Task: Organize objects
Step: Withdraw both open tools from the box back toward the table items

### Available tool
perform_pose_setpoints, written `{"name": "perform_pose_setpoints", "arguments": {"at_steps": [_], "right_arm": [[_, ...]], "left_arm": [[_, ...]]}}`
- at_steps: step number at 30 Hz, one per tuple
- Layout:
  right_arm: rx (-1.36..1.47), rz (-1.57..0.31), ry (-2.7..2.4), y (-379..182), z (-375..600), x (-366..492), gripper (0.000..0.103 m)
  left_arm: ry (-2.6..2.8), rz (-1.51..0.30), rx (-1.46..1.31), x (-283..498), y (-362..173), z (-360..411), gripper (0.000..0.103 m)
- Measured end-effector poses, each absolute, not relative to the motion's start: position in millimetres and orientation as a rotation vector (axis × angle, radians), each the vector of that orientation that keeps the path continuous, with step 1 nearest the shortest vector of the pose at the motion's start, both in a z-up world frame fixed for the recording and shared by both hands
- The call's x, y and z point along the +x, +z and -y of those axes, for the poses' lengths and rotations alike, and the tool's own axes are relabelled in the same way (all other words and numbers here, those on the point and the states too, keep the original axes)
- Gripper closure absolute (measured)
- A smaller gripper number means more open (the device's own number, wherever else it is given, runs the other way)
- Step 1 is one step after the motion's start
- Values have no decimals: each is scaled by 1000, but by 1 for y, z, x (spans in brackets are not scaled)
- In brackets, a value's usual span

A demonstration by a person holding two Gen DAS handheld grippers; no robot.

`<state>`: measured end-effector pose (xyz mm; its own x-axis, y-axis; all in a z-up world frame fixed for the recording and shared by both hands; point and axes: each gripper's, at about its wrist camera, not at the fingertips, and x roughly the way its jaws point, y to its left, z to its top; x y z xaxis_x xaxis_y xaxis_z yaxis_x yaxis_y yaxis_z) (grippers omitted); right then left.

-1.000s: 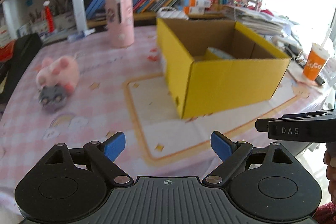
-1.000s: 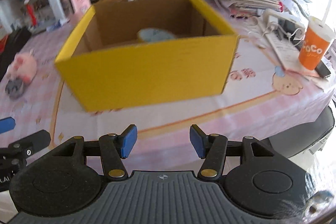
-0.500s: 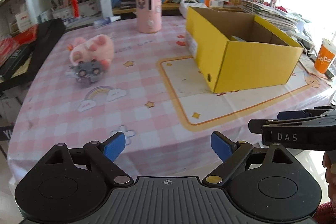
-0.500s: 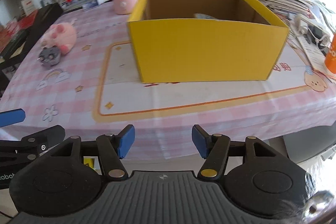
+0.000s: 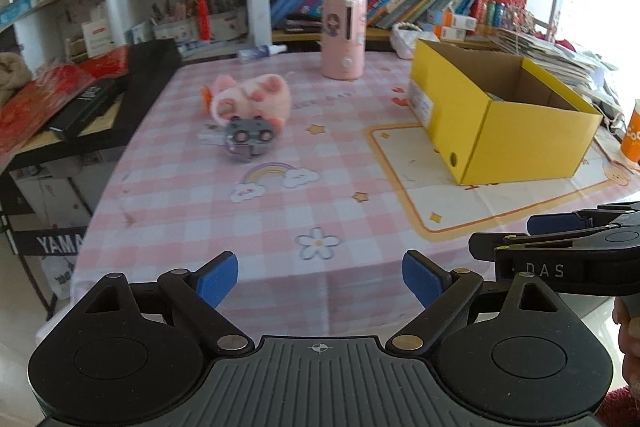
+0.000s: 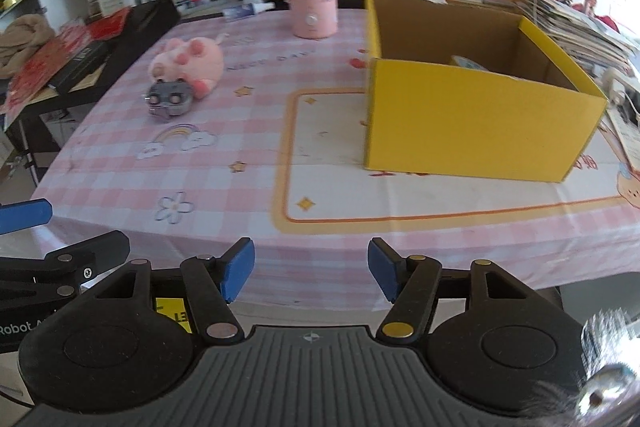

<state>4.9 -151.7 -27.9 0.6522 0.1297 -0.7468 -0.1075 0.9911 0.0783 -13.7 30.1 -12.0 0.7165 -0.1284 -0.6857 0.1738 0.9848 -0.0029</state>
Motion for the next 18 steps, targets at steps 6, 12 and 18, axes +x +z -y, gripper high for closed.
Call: {"name": "perform_pose_setpoints", "arguments": {"at_steps": [6, 12, 18], "right_arm": [[0, -822, 183, -22, 123, 2, 37], [-35, -803, 233, -17, 100, 5, 34], [-52, -805, 263, -19, 89, 16, 32]], "left_arm": [[-122, -731, 45, -21, -9, -55, 11], [-77, -717, 12, -21, -6, -74, 11], [-58, -724, 0, -13, -9, -81, 11]]}}
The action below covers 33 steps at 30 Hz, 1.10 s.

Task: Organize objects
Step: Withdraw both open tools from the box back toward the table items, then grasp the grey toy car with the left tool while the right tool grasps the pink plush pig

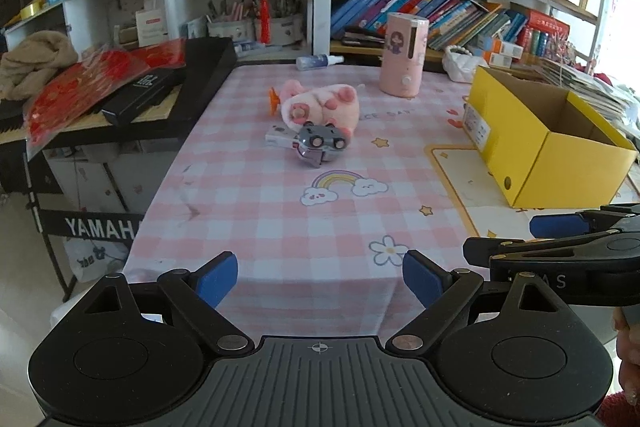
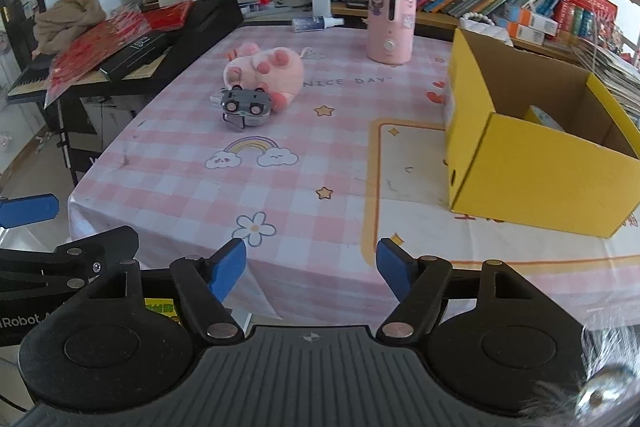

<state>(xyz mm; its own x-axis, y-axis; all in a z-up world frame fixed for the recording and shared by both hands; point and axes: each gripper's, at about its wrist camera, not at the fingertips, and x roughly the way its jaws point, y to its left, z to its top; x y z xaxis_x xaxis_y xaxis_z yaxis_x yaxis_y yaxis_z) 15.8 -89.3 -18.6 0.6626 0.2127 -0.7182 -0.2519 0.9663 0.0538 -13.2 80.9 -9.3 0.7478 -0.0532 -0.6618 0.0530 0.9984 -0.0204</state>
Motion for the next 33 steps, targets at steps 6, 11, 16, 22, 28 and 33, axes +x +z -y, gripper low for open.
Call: {"name": "perform_pose_setpoints", "arguments": {"at_steps": [6, 11, 16, 22, 28, 33], "right_arm": [[-59, -801, 289, -21, 83, 38, 31], [-72, -786, 313, -19, 81, 65, 25], [-67, -780, 323, -17, 85, 99, 23], [-68, -774, 350, -16, 88, 136, 23], [-60, -783, 365, -19, 92, 168, 23], [-54, -788, 383, -21, 92, 191, 23]], "left_arm": [[-48, -726, -14, 7, -11, -85, 11], [-29, -733, -29, 34, -12, -85, 11], [-12, -738, -34, 65, -13, -81, 11], [1, -747, -51, 96, -14, -77, 11], [17, -762, -39, 120, -16, -71, 11], [42, -779, -38, 137, -18, -70, 13]]}}
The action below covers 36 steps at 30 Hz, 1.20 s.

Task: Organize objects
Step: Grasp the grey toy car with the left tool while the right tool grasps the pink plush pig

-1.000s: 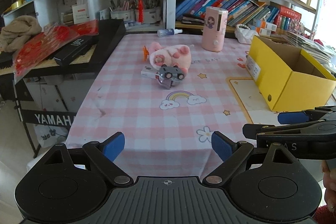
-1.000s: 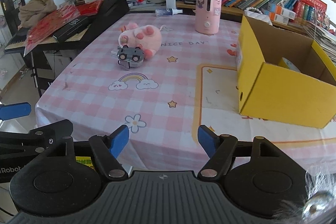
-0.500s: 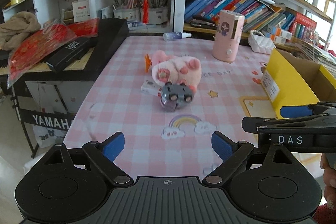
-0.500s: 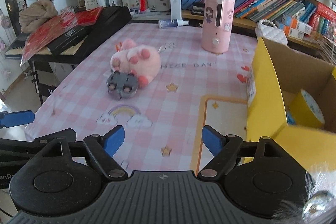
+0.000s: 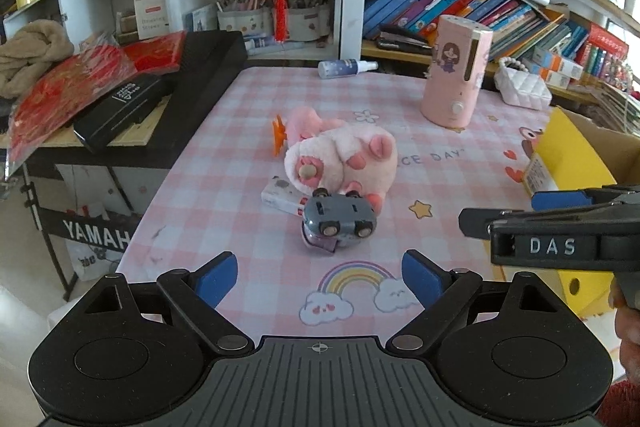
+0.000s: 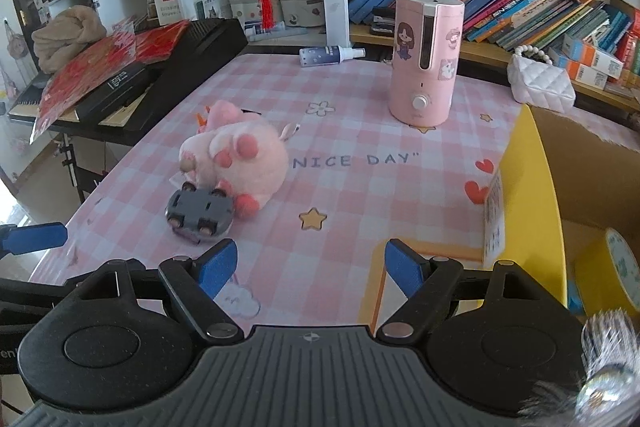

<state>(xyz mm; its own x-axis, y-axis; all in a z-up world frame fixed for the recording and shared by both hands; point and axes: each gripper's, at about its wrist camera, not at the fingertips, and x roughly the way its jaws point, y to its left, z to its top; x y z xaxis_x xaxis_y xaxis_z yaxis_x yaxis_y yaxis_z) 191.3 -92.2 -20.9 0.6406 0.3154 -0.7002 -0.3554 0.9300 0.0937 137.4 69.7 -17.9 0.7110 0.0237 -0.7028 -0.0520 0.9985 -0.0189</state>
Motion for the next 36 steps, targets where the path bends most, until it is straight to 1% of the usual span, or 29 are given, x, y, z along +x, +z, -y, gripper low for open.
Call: {"name": "perform_pose_setpoints", "arguments": {"at_steps": [8, 17, 20, 21, 22, 23, 26, 29, 32, 34, 36], "right_arm": [[-46, -792, 402, -24, 89, 225, 24], [-32, -784, 402, -24, 89, 253, 23], [-29, -792, 400, -26, 89, 259, 23], [-29, -793, 400, -26, 89, 260, 23], [-29, -793, 402, -26, 89, 262, 23], [-29, -793, 405, -26, 89, 262, 23], [-28, -789, 420, -26, 87, 265, 22], [-24, -783, 446, -26, 82, 269, 17], [-19, -781, 485, -27, 72, 275, 11], [-29, -784, 519, -29, 62, 280, 4], [-57, -788, 558, -34, 47, 285, 2]], "left_arm": [[75, -805, -45, 165, -28, -69, 13], [55, -827, 21, 208, -54, -51, 13], [64, -847, 46, 222, -66, -46, 20], [65, -855, 54, 225, -69, -44, 24], [64, -862, 60, 227, -72, -44, 33], [60, -871, 65, 229, -75, -43, 39], [52, -868, 62, 226, -74, -45, 39], [63, -845, 26, 214, -62, -56, 40], [95, -843, -27, 199, -52, -74, 40], [128, -845, -70, 188, -47, -87, 39], [165, -852, -116, 178, -44, -98, 39]]}}
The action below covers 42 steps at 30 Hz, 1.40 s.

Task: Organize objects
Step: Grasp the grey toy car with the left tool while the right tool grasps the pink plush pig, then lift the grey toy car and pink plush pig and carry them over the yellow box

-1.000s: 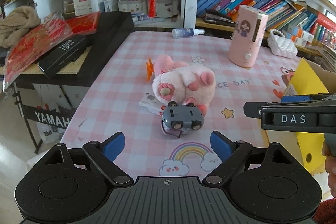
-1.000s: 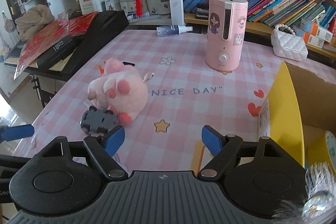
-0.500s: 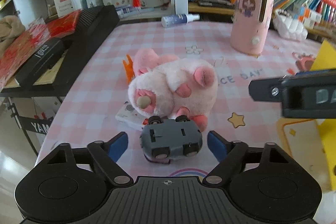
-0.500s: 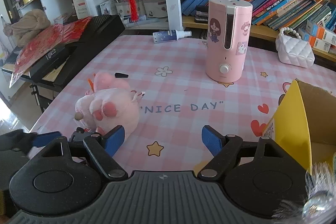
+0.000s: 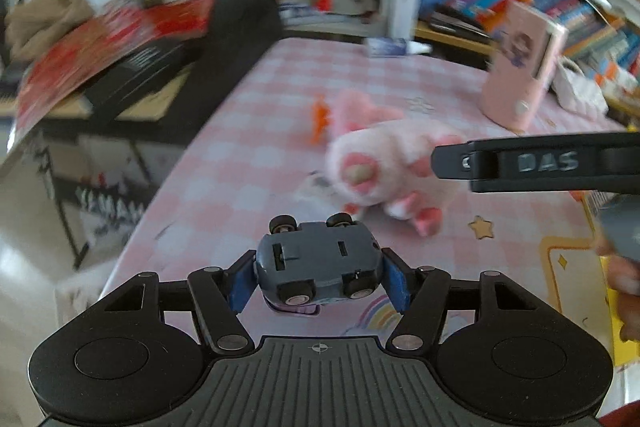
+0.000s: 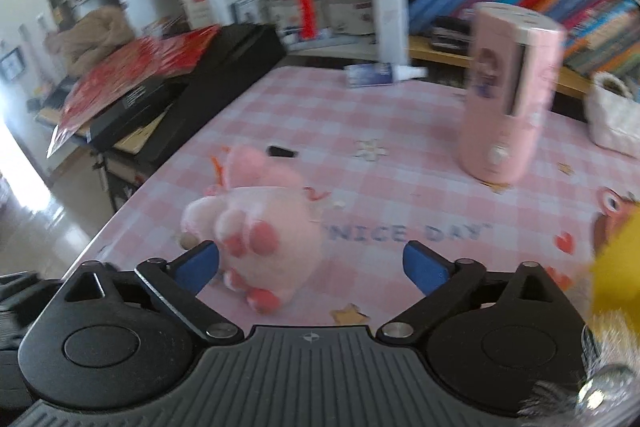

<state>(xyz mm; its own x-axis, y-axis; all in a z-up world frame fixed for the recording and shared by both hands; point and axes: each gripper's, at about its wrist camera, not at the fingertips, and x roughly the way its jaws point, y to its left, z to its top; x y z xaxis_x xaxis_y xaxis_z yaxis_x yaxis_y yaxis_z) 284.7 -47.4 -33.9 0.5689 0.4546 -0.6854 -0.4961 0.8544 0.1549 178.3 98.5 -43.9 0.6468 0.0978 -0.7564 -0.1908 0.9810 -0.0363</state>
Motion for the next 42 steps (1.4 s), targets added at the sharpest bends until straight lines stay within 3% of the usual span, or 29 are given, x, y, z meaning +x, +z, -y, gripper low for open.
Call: {"name": "perform_pose_setpoints", "arguments": {"at_steps": [11, 13, 15, 16, 17, 32, 42], "right_arm": [[-241, -796, 701, -75, -10, 313, 3], [-223, -802, 727, -79, -9, 317, 19], [-211, -796, 727, -78, -7, 316, 27], [-215, -793, 724, -76, -5, 315, 39], [-216, -794, 721, -73, -2, 313, 42], [-25, -722, 554, -11, 80, 248, 43], [-8, -701, 450, 1, 105, 198, 42]], "left_arm": [[238, -856, -175, 159, -38, -116, 39], [236, -854, -173, 159, -36, -116, 39], [233, -849, -169, 158, -34, -114, 39], [229, -843, -168, 156, -33, -114, 39], [225, -837, -166, 155, -31, -113, 39], [113, -728, -172, 135, -3, -98, 39], [36, -686, -173, 113, 2, -92, 39]]}}
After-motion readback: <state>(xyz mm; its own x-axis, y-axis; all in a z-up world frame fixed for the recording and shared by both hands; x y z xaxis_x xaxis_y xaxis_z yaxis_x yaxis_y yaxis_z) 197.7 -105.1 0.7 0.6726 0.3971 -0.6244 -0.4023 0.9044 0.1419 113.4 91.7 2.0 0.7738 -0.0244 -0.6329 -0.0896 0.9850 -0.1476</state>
